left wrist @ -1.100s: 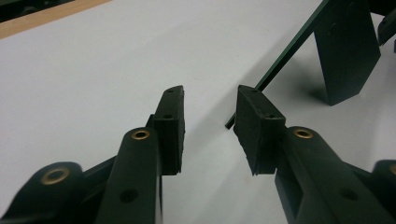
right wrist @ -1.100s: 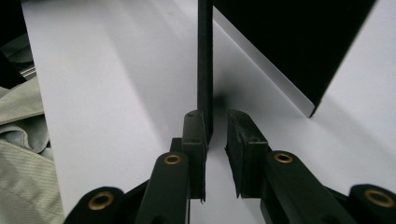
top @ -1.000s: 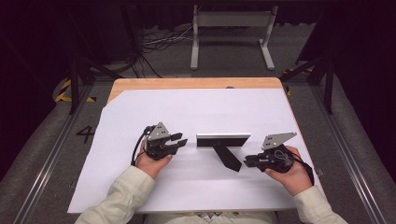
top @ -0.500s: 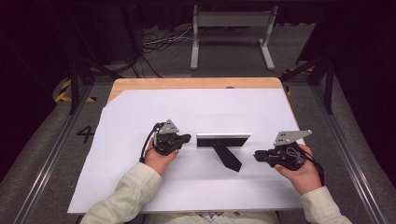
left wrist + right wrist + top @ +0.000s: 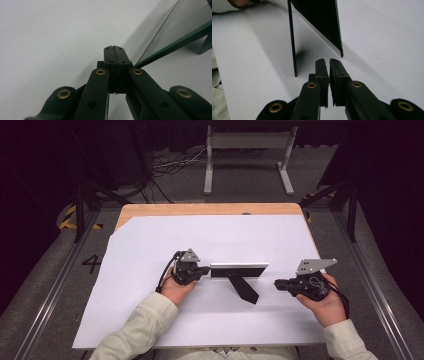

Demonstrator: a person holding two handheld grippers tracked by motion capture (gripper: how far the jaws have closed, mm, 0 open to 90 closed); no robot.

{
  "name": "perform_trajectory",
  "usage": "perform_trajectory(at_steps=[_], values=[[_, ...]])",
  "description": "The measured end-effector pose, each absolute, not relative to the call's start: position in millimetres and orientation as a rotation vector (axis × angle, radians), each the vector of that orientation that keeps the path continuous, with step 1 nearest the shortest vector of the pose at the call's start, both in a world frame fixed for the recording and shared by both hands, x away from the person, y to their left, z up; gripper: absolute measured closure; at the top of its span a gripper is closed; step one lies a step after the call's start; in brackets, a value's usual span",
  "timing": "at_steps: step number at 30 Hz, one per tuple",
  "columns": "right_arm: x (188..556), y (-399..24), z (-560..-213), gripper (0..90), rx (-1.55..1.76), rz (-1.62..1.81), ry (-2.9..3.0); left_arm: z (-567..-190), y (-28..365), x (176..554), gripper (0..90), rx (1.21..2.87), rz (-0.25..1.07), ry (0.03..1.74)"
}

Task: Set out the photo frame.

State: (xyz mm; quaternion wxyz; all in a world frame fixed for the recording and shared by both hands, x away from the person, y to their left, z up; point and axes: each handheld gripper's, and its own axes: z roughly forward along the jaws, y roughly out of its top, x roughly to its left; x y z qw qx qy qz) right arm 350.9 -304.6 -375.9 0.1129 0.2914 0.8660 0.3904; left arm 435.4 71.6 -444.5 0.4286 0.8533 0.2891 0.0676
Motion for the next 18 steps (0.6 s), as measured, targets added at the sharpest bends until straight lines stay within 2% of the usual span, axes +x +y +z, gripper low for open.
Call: perform_trajectory(at_steps=[18], values=[[349.7,-305.5,-376.2,83.7,0.855,1.159,2.546,-449.8,60.8,438.8,90.0,2.238,0.145,0.632]])
